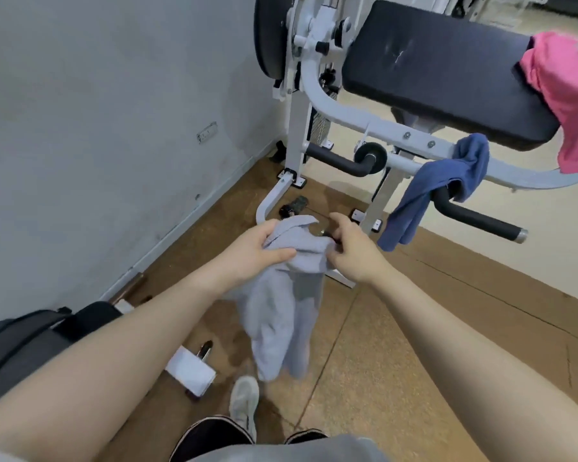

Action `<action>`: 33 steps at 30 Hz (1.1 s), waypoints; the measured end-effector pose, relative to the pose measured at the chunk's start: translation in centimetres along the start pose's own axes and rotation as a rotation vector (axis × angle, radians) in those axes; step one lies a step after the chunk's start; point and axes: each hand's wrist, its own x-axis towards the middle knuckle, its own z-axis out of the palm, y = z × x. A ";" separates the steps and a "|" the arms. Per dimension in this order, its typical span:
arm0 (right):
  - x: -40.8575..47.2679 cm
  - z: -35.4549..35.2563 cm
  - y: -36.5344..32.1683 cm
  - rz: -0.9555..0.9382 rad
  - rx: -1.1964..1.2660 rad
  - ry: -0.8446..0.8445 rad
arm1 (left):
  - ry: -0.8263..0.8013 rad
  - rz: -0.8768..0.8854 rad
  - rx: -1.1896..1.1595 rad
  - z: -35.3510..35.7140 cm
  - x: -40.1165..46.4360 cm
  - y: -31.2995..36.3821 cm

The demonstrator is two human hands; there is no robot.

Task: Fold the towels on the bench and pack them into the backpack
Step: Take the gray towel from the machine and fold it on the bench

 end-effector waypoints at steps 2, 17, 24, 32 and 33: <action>-1.5 1.0 -1.5 -0.151 0.094 -0.041 | 0.034 -0.071 0.130 0.9 -3.1 -1.2; -15.0 21.1 -19.6 -0.529 0.403 -0.767 | 0.888 -0.603 0.023 4.0 -36.1 -7.8; -23.0 28.8 -27.8 -0.394 0.529 -0.949 | 1.182 -0.825 -0.185 5.9 -52.2 -11.3; -33.0 40.1 -35.3 -0.532 0.435 -0.772 | 1.453 -1.134 -0.019 5.2 -71.3 -15.7; -33.8 41.4 -36.1 -0.507 0.443 -0.735 | 1.497 -1.067 -0.071 4.8 -73.7 -16.3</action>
